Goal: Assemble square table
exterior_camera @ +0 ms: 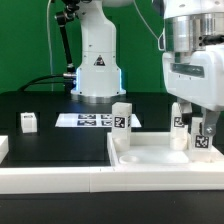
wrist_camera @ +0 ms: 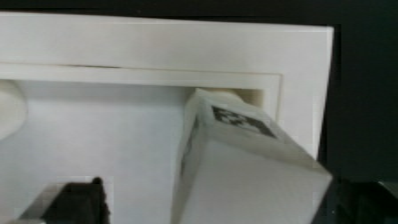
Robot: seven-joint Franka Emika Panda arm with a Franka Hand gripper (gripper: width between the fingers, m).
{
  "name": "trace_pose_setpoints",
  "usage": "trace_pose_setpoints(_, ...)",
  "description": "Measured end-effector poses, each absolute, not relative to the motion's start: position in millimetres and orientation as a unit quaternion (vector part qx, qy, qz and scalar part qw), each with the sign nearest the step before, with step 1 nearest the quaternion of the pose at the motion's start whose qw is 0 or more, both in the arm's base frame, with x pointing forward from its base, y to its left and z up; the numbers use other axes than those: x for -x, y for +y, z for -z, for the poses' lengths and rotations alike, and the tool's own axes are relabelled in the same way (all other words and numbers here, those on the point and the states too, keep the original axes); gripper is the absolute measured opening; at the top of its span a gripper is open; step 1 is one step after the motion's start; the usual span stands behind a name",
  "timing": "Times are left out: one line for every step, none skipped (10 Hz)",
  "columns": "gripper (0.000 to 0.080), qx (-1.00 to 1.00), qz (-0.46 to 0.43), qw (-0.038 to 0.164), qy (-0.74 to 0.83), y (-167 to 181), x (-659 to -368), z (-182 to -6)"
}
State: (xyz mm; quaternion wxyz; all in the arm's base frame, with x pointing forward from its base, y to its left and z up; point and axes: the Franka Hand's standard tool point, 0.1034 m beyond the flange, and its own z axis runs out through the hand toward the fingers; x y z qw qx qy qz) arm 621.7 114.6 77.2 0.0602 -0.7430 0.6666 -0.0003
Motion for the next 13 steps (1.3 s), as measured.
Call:
trace_pose_setpoints(0.0647,0.781,0.004,0.060,0.621,116.4,-622.6,-77.1)
trace_pose_setpoints(0.0649,0.810,0.006,0.059,0.583,117.2,-623.1,-76.0)
trace_pose_setpoints(0.0649,0.828,0.008,0.059,0.558,117.2,-623.3,-75.0)
trace_pose_setpoints(0.0649,0.840,0.010,0.058,0.539,116.5,-623.5,-75.0)
trace_pose_setpoints(0.0649,0.863,0.013,0.058,0.502,115.8,-623.7,-74.9)
trace_pose_setpoints(0.0649,0.879,0.015,0.057,0.473,115.7,-623.6,-74.7)
trace_pose_setpoints(0.0649,0.891,0.016,0.054,0.451,116.0,-623.2,-74.2)
trace_pose_setpoints(0.0649,0.916,0.022,0.048,0.397,114.5,-624.0,-74.7)
trace_pose_setpoints(0.0649,0.932,0.025,0.045,0.358,113.5,-624.6,-74.8)
trace_pose_setpoints(0.0649,0.945,0.027,0.042,0.323,113.4,-624.7,-75.0)
trace_pose_setpoints(0.0649,0.953,0.029,0.036,0.299,114.2,-624.5,-74.9)
trace_pose_setpoints(0.0649,0.962,0.031,0.030,0.271,114.6,-624.3,-74.8)
trace_pose_setpoints(0.0649,0.972,0.033,0.024,0.231,113.7,-624.3,-74.8)
